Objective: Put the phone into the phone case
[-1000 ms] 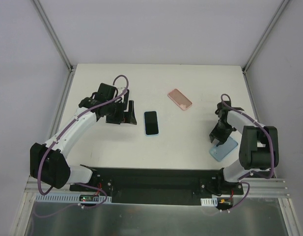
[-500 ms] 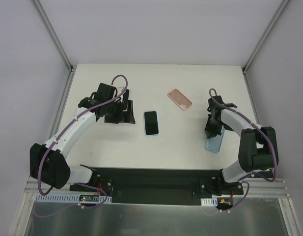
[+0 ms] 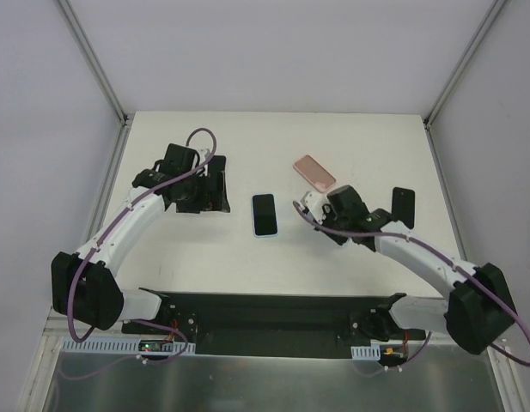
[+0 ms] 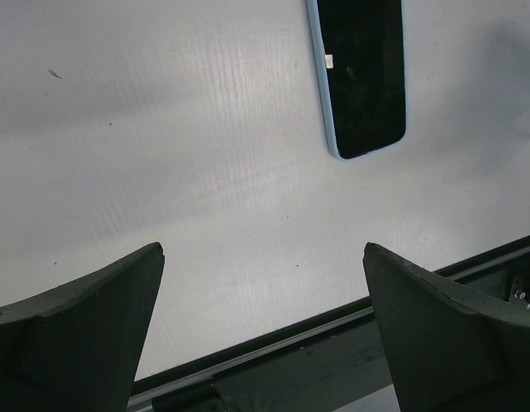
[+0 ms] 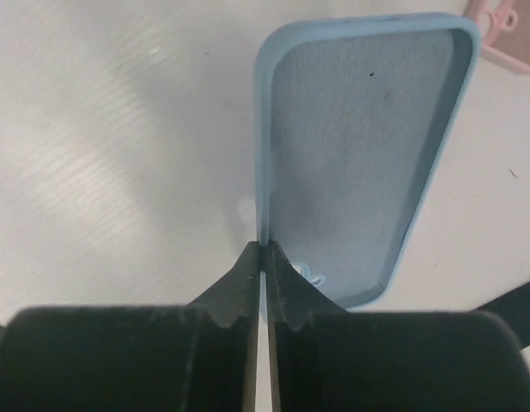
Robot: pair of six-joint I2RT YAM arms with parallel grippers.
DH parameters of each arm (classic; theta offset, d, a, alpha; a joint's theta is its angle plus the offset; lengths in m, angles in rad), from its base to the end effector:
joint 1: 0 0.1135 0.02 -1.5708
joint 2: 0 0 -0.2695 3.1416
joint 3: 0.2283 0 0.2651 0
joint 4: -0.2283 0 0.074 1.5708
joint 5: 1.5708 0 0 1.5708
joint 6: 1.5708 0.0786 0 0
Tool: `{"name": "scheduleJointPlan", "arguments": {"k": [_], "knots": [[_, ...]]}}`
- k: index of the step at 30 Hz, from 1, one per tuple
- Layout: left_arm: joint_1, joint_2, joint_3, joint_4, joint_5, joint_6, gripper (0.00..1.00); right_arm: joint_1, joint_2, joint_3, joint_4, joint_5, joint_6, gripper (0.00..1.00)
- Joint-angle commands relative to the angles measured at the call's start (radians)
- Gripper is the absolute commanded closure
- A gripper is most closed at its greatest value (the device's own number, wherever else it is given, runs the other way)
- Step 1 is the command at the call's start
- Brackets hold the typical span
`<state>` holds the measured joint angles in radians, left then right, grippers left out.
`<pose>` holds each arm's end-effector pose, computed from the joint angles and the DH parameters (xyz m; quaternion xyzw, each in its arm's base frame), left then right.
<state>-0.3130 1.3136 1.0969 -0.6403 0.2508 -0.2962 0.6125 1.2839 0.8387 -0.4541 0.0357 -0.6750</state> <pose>0.2935 -0.1155 0.2637 0.0515 0.9292 -0.2158 0.2955 0.2451 0.1688 0.1955 -0.5619 0.7586 -0.0271 0.3287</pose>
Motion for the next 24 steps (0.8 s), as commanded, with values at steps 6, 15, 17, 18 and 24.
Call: {"name": "scheduleJointPlan", "arguments": {"k": [6, 15, 17, 18, 24], "knots": [[0.025, -0.002, 0.004, -0.013, 0.027, -0.024, 0.01, 0.259, -0.102, -0.257, 0.194, 0.028, -0.534, 0.97], [0.025, 0.001, -0.009, 0.002, 0.065, -0.021, 0.01, 0.451, -0.04, -0.309, 0.235, 0.213, -0.61, 0.92], [0.025, 0.003, -0.011, 0.005, 0.067, -0.02, 0.01, 0.455, -0.02, -0.297, 0.241, 0.252, -0.595, 0.84], [0.025, 0.001, -0.011, 0.005, 0.067, -0.02, 0.01, 0.457, -0.017, -0.291, 0.236, 0.251, -0.588, 0.72], [0.025, -0.01, -0.017, 0.008, 0.065, -0.018, 0.01, 0.454, -0.043, -0.237, 0.2, 0.242, -0.491, 0.53]]}}
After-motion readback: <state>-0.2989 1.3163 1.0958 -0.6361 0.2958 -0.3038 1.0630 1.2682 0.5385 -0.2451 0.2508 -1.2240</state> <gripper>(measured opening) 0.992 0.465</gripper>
